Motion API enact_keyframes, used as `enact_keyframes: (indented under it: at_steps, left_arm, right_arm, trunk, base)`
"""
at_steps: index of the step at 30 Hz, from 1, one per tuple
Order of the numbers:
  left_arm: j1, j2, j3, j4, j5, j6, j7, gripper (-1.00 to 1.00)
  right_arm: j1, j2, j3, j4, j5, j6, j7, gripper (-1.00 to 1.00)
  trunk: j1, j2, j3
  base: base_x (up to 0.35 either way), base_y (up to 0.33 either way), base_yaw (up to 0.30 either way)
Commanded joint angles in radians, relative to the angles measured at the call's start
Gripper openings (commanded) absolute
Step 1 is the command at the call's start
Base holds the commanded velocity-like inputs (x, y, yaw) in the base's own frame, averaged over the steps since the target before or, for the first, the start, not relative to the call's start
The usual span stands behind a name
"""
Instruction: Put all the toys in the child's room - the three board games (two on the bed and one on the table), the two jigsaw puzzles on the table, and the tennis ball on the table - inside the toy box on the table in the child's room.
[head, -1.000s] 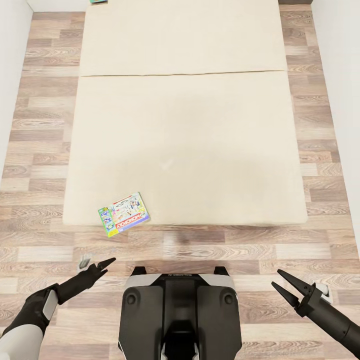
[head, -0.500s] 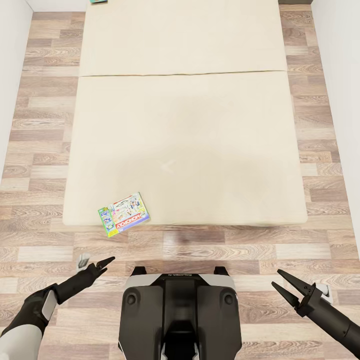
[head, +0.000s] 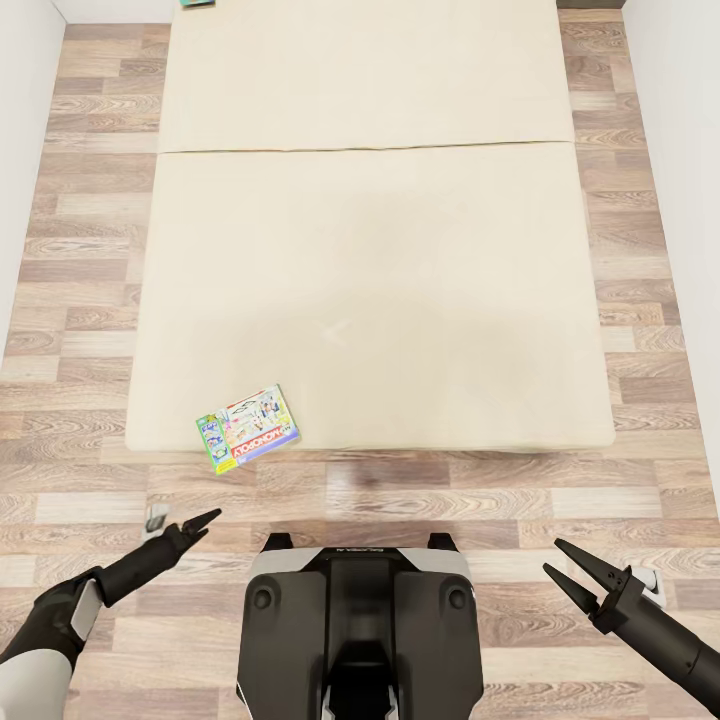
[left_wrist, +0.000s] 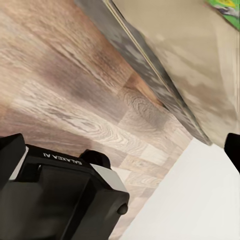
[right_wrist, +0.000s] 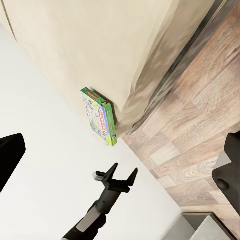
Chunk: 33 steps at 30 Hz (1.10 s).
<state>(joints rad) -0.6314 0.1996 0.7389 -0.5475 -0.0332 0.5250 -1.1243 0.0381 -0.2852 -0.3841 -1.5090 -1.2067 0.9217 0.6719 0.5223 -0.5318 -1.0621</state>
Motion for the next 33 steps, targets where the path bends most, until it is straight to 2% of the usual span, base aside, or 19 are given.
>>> enact_keyframes:
  at_steps: [1, 17, 23, 33]
  left_arm:
    - [-0.001, 0.000, 0.005, 0.000, -0.003, 0.010, -0.010, 1.00]
    - [-0.014, 0.033, 0.008, 0.000, -0.001, 0.002, -0.045, 1.00]
    - [-0.017, 0.036, 0.008, 0.000, -0.002, 0.001, -0.046, 1.00]
    - [-0.055, 0.037, 0.008, 0.000, -0.002, 0.001, -0.046, 1.00]
  right_arm:
    - [0.000, 0.000, -0.001, 0.000, -0.001, 0.005, 0.001, 1.00]
    - [0.000, 0.000, -0.001, 0.000, -0.001, 0.005, 0.001, 1.00]
    - [0.000, 0.000, -0.001, 0.000, -0.001, 0.005, 0.001, 1.00]
    - [0.000, 0.001, -0.001, 0.000, 0.000, 0.005, 0.001, 1.00]
  trunk:
    - [0.001, -0.001, -0.001]
    - [0.001, -0.001, -0.001]
    - [0.001, -0.001, -0.001]
    - [0.001, -0.001, -0.001]
  base:
    - [0.000, 0.000, 0.000]
    - [0.000, 0.000, 0.000]
    - [0.000, 0.000, 0.000]
    - [0.000, 0.000, 0.000]
